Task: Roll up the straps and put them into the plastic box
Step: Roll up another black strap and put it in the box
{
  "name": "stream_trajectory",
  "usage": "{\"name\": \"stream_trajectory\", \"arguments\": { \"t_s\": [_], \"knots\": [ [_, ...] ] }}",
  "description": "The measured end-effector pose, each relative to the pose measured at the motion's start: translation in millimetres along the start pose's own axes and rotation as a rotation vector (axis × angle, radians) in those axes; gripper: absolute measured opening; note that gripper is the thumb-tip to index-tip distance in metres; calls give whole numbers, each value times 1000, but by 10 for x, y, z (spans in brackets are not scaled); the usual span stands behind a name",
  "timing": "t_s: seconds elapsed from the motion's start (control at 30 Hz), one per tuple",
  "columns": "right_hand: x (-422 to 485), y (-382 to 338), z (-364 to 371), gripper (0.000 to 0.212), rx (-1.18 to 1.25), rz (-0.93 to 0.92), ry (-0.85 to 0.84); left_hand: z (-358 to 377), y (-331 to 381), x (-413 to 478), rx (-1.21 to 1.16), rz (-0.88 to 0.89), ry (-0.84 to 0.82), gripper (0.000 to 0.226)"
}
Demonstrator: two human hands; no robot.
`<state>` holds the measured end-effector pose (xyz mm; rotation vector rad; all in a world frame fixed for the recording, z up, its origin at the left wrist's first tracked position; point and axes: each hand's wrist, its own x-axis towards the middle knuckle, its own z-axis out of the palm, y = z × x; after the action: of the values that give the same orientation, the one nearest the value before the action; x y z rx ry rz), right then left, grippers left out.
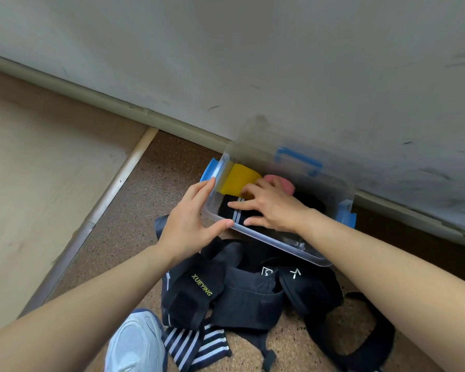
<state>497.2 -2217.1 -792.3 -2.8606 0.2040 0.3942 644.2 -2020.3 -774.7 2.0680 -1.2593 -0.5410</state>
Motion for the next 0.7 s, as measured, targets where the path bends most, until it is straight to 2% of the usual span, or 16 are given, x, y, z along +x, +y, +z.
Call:
{"name": "stream_trajectory", "arguments": {
  "t_s": [0.07, 0.23, 0.33, 0.47, 0.6, 0.7],
  "knots": [
    [17, -32, 51, 57, -65, -21, 2, 7, 4, 0, 2, 0, -2, 94],
    [40, -12, -32, 54, -51, -25, -28, 4, -2, -4, 14, -4, -17, 95],
    [-3, -1, -123, 47, 76, 25, -29, 6, -22, 0, 13, -14, -28, 94],
    [-264, 34, -259, 33, 348, 153, 125, -10, -8, -9, 34, -25, -48, 94],
    [-685, -91, -493, 26, 447, 235, 257, -39, 118, -9, 249, -48, -36, 87],
    [-1042, -257, -629, 25, 407, 276, 270, 22, 287, -95, 448, 1, 18, 69]
  ]
}}
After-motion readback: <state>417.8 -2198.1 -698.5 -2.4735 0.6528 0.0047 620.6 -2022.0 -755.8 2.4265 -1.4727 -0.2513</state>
